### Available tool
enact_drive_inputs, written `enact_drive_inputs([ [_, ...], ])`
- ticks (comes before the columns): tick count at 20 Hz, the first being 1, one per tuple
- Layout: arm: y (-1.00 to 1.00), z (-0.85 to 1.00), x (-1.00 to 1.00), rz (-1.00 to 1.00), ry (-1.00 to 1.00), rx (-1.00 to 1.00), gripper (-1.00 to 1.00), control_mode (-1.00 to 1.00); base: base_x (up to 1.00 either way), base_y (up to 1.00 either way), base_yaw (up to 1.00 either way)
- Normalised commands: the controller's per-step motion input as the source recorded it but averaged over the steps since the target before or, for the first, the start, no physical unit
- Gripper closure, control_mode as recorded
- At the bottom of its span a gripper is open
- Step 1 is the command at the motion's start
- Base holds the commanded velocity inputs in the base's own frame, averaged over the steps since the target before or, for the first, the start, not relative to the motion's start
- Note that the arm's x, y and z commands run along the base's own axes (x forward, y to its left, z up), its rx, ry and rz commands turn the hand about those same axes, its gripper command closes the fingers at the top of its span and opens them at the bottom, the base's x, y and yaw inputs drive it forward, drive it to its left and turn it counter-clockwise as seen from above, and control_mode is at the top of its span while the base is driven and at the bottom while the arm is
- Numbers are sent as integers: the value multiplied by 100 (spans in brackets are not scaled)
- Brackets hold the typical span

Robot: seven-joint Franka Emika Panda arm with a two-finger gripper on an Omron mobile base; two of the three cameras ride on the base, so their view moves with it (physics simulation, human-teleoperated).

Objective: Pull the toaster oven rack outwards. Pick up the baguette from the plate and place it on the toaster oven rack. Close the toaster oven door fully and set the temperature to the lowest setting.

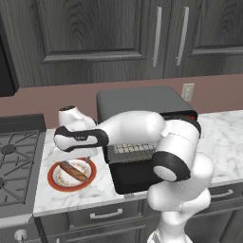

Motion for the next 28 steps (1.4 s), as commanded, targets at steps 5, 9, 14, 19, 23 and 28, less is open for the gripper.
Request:
enact_drive_inputs([
  [5,11,-34,7,0,0,-4,-100,-100,0,0,0],
  [9,12,-40,0,0,0,-3,-100,-100,0,0,0],
  [14,1,-32,0,0,0,-2,-100,-100,0,0,0],
  [19,0,-20,3,0,0,-1,-100,-100,0,0,0],
  [23,0,-13,13,0,0,0,-100,-100,0,0,0],
  [28,0,-14,6,0,0,0,-100,-100,0,0,0],
])
